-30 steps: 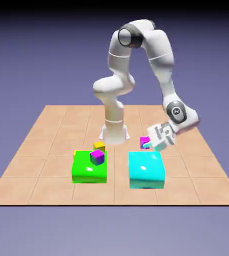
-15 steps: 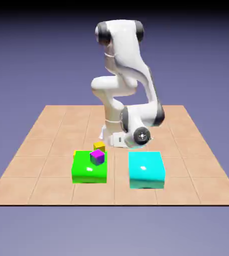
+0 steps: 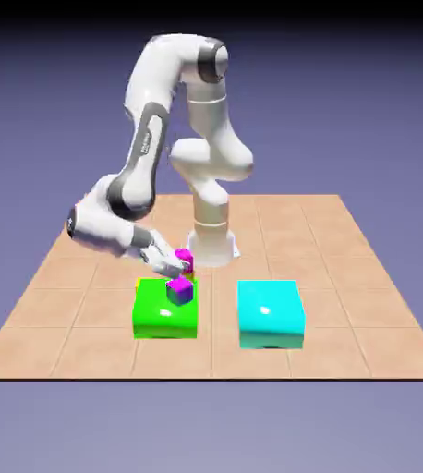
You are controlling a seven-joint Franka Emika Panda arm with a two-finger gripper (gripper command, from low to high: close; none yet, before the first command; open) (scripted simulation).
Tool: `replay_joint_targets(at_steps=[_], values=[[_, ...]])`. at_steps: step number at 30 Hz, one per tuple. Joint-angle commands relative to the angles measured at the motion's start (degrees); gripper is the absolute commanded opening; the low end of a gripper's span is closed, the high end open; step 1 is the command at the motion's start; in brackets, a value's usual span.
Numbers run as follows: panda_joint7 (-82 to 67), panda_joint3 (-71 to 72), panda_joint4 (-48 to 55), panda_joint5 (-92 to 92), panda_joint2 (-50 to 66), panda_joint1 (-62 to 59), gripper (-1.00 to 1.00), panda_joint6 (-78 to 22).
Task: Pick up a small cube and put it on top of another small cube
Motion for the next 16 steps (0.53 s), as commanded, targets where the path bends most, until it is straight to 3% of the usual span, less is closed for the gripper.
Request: replay_joint_targets(at_steps=[1, 15, 16], values=[[0.06, -0.01, 0.01, -0.14, 0.03, -0.07, -1.0, 0.0], [-5.68, -20.21, -5.15, 7.56, 3.79, 24.92, -1.0, 4.28], [-5.68, -20.21, -5.15, 7.56, 3.79, 24.92, 1.0, 4.28]])
